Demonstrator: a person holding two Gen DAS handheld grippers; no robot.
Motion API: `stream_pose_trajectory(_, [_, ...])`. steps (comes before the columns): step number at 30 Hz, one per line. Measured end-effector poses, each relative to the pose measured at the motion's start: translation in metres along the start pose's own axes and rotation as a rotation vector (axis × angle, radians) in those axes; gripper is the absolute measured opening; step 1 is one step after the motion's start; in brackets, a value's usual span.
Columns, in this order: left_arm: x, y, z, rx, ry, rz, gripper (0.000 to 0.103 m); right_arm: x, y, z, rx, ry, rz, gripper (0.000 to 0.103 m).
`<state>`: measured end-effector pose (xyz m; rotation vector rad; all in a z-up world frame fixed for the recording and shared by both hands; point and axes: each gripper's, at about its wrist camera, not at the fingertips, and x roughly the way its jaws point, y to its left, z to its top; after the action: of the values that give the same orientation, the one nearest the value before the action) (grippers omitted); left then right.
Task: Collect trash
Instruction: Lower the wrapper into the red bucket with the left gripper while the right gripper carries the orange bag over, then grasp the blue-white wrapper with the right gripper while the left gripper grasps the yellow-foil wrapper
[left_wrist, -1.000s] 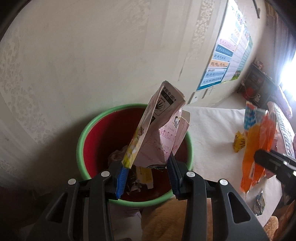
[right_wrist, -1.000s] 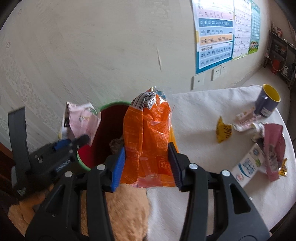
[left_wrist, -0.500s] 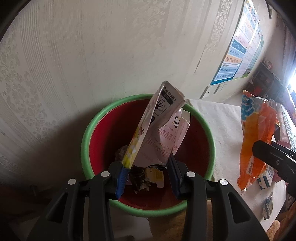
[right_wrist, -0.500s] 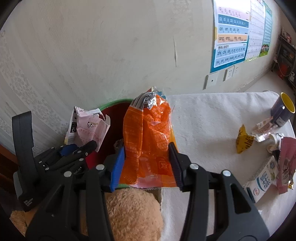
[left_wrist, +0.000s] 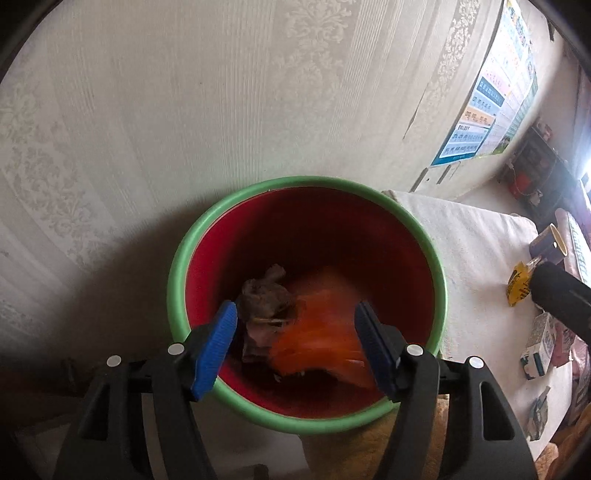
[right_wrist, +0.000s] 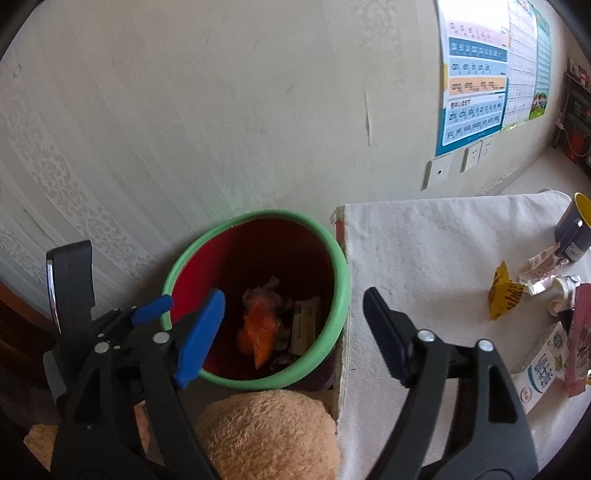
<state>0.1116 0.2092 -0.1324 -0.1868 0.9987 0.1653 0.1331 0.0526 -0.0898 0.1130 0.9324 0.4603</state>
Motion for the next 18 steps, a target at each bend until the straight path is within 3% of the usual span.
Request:
stream_pose_trajectory(9, [-0.031, -0.022, -0.007, 0.040, -0.041, -0.036, 0.064, -0.054, -0.044, -0.016, 0.086, -0.062, -0.021, 0.080])
stream_pose_trajectory(15, [-0.045, -0.054, -0.016, 0.104, -0.045, -0.077, 0.064, -0.102, -0.113, -0.063, 0.171, -0.049, -0.175, 0.080])
stream_pose_trajectory(18, [-0.047, -0.076, -0.022, 0.149, -0.033, -0.102, 0.064, -0.119, -0.152, -0.098, 0.234, -0.008, -0.300, 0.080])
